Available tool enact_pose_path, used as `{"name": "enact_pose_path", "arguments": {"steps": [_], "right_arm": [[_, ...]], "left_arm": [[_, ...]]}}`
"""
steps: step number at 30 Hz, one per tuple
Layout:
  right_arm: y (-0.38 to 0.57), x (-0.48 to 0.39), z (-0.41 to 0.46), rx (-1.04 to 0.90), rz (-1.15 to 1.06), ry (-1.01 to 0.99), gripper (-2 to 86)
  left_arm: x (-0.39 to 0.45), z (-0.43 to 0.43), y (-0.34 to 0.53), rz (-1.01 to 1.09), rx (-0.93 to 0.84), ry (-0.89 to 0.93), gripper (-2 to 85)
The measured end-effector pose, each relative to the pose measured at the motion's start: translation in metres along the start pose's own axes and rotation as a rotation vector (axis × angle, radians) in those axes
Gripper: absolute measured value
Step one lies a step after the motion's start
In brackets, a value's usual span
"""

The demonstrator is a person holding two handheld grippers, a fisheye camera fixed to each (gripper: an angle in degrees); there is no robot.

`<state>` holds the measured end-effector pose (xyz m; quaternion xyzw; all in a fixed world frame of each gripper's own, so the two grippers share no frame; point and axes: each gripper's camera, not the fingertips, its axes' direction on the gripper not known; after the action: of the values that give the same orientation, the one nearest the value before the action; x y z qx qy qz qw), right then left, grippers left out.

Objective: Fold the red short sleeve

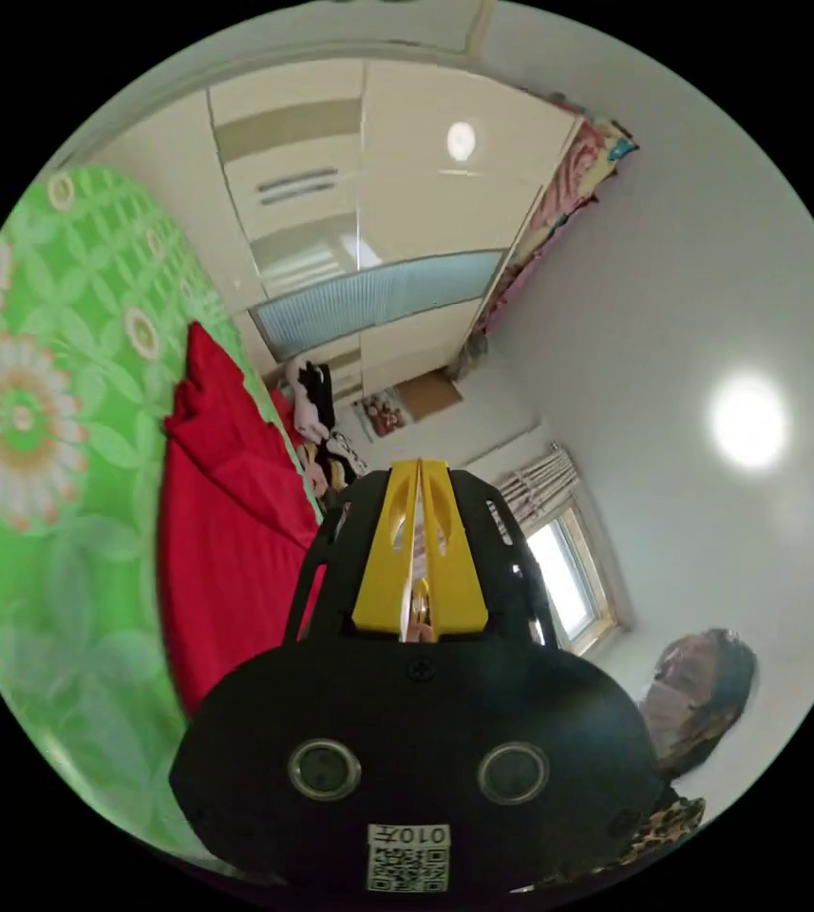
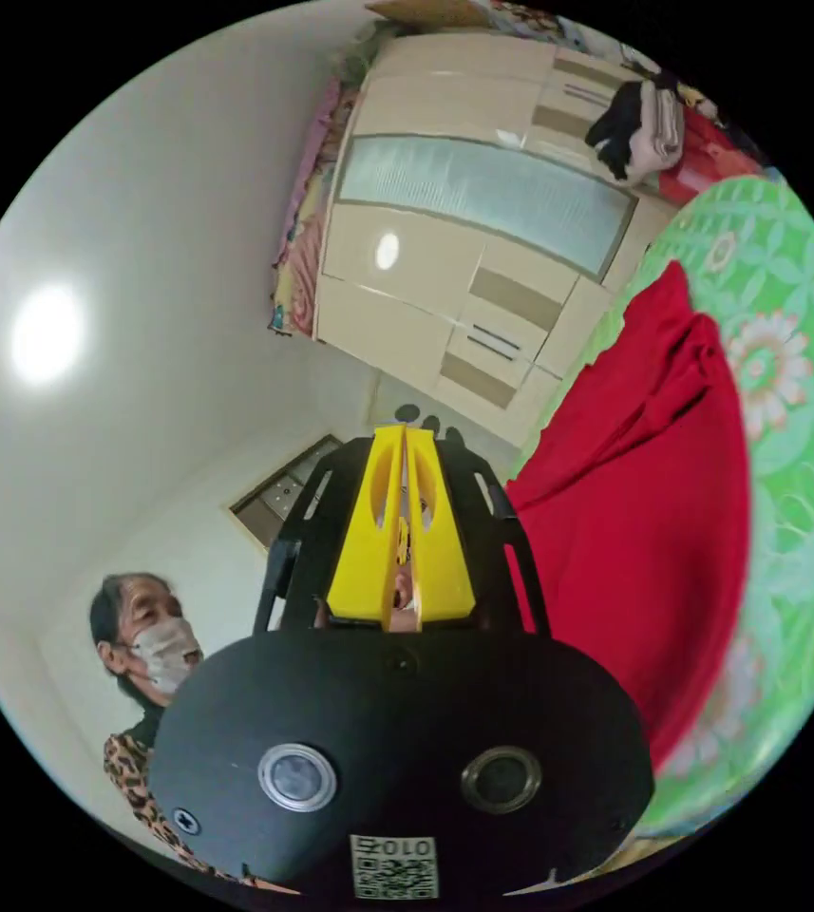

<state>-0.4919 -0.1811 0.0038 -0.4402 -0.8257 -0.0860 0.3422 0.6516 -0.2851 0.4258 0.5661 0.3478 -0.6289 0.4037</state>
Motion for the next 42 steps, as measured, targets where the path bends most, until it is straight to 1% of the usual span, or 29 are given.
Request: {"name": "enact_pose_path", "arguments": {"steps": [1, 2, 3, 5, 6, 7, 8, 9, 10, 11, 13, 14, 16, 19, 21, 22, 23, 25, 28, 30, 33, 36, 41, 42], "right_arm": [[-0.008, 0.009, 0.035, -0.064, 0.053, 0.014, 2.9], [-0.010, 0.010, 0.052, -0.097, 0.064, 0.024, 3.1], [-0.014, 0.006, 0.083, -0.167, 0.031, 0.047, 3.5], [-0.019, -0.011, 0.129, -0.293, -0.077, 0.197, 5.3], [-0.020, -0.024, 0.162, -0.401, -0.174, 0.363, 8.0], [-0.019, -0.034, 0.198, -0.505, -0.257, 0.543, 9.7], [-0.018, -0.038, 0.215, -0.542, -0.289, 0.635, 10.6], [-0.014, -0.045, 0.247, -0.583, -0.346, 0.780, 9.6], [-0.009, -0.051, 0.276, -0.612, -0.402, 0.861, 7.9], [-0.005, -0.054, 0.290, -0.626, -0.439, 0.875, 6.8], [0.008, -0.057, 0.346, -0.703, -0.575, 0.878, 4.6], [0.011, -0.054, 0.362, -0.734, -0.586, 0.899, 4.7], [0.022, -0.042, 0.418, -0.836, -0.659, 1.001, 6.0], [0.035, -0.030, 0.474, -0.893, -0.730, 1.065, 8.5], [0.040, -0.022, 0.502, -0.901, -0.734, 1.085, 8.9], [0.044, -0.019, 0.517, -0.886, -0.738, 1.091, 9.0], [0.046, -0.019, 0.524, -0.876, -0.750, 1.099, 9.0], [0.059, -0.023, 0.548, -0.838, -0.821, 1.136, 9.0], [0.076, -0.033, 0.570, -0.783, -0.890, 1.115, 8.5], [0.089, -0.035, 0.587, -0.821, -0.961, 1.143, 7.8], [0.102, -0.033, 0.611, -0.817, -1.051, 1.238, 6.5], [0.107, -0.028, 0.630, -0.898, -1.063, 1.240, 7.2], [0.107, -0.031, 0.641, -0.872, -1.119, 1.264, 6.3], [0.104, -0.026, 0.646, -0.878, -1.111, 1.306, 5.7]], "left_arm": [[-0.006, 0.026, -0.010, -0.014, -0.045, -0.046, -0.1], [-0.010, 0.045, -0.017, -0.049, -0.071, -0.147, -0.1], [-0.009, 0.053, -0.021, -0.036, -0.082, -0.198, -0.1], [0.002, 0.073, -0.041, 0.094, -0.088, -0.445, -0.1], [0.003, 0.075, -0.046, 0.111, -0.067, -0.516, -0.1], [0.005, 0.076, -0.056, 0.140, -0.009, -0.628, -0.1], [0.004, 0.075, -0.063, 0.182, 0.060, -0.706, -0.1], [0.003, 0.073, -0.064, 0.190, 0.096, -0.734, -0.2], [-0.004, 0.071, -0.066, 0.200, 0.145, -0.756, -0.2], [-0.013, 0.071, -0.066, 0.219, 0.158, -0.764, -0.2], [-0.030, 0.071, -0.062, 0.218, 0.168, -0.808, -0.2], [-0.042, 0.073, -0.060, 0.214, 0.158, -0.815, -0.2], [-0.053, 0.075, -0.072, 0.179, 0.106, -0.769, -0.2], [-0.045, 0.076, -0.078, 0.264, 0.175, -0.876, -0.2], [-0.050, 0.077, -0.081, 0.250, 0.180, -0.807, -0.2], [-0.052, 0.080, -0.081, 0.241, 0.195, -0.836, -0.2], [-0.054, 0.084, -0.082, 0.217, 0.210, -0.898, -0.2], [-0.055, 0.090, -0.086, 0.221, 0.190, -0.917, -0.2], [-0.057, 0.095, -0.089, 0.210, 0.215, -0.933, -0.2], [-0.061, 0.097, -0.090, 0.187, 0.220, -0.938, -0.2], [-0.066, 0.099, -0.093, 0.150, 0.230, -0.928, -0.2], [-0.074, 0.102, -0.092, 0.098, 0.232, -0.903, -0.2], [-0.072, 0.114, -0.087, 0.112, 0.250, -0.893, -0.2], [-0.072, 0.118, -0.086, 0.120, 0.245, -0.896, -0.2]]}}
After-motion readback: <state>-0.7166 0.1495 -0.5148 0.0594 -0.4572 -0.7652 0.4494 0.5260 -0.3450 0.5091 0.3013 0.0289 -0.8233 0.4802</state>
